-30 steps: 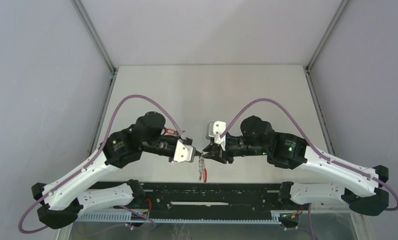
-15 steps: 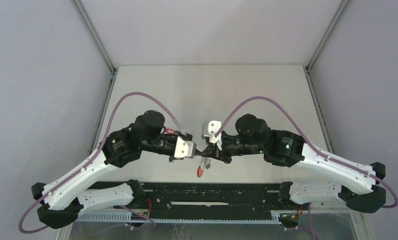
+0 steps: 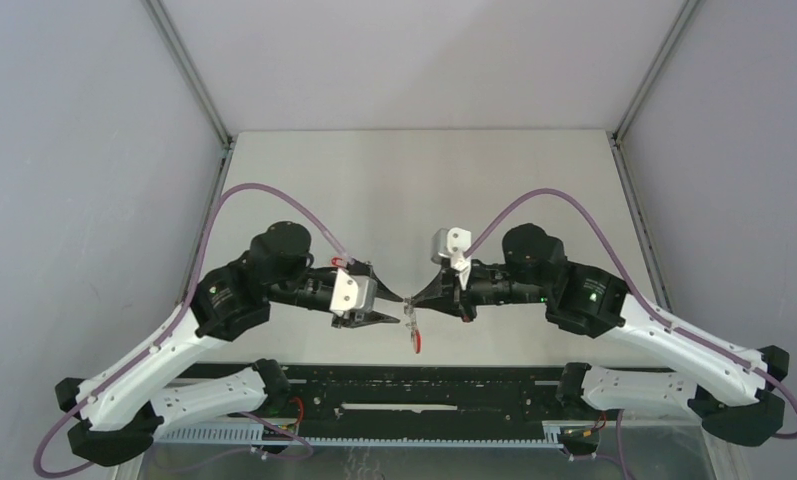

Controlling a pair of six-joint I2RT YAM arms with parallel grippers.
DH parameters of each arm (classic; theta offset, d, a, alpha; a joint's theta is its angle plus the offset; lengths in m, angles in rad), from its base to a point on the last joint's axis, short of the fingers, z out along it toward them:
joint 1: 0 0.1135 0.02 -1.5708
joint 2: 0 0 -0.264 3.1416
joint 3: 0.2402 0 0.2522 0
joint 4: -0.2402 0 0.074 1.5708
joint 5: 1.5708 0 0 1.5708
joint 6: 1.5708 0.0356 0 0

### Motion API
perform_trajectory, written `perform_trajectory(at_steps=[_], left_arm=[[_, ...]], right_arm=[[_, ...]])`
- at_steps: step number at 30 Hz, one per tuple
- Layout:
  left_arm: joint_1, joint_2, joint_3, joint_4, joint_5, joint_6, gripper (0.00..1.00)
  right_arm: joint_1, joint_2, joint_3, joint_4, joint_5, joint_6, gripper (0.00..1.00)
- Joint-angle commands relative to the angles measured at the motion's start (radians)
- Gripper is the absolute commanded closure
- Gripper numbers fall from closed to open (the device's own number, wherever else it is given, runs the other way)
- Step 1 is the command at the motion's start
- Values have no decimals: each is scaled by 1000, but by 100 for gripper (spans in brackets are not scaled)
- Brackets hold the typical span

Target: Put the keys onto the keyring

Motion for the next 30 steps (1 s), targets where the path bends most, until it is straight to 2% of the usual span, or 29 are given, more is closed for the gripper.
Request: perform_trajectory(at_steps=[1,5,13,18,27,30], left_arm=[[45,-68,-70,152,105,-136,62],[63,-74,-106,243,96,-244,67],[65,-83,-158,360,104,-381,66],[69,-112,-184,400,120,-396,67],[69,-112,-178,404,174,-421,71],[68,-112,-184,388,166,-400,77]], right_arm=[[-56,-83,-70,239,-189,109,100],[-76,-101,-97,301,-225,156,100],[-81,-100,-150,442,-266,222,100],[-80,-97,-173,510,-261,244,100],[-63,-82,-174,502,-227,232,100],[-56,-82,-175,502,-218,230,100]])
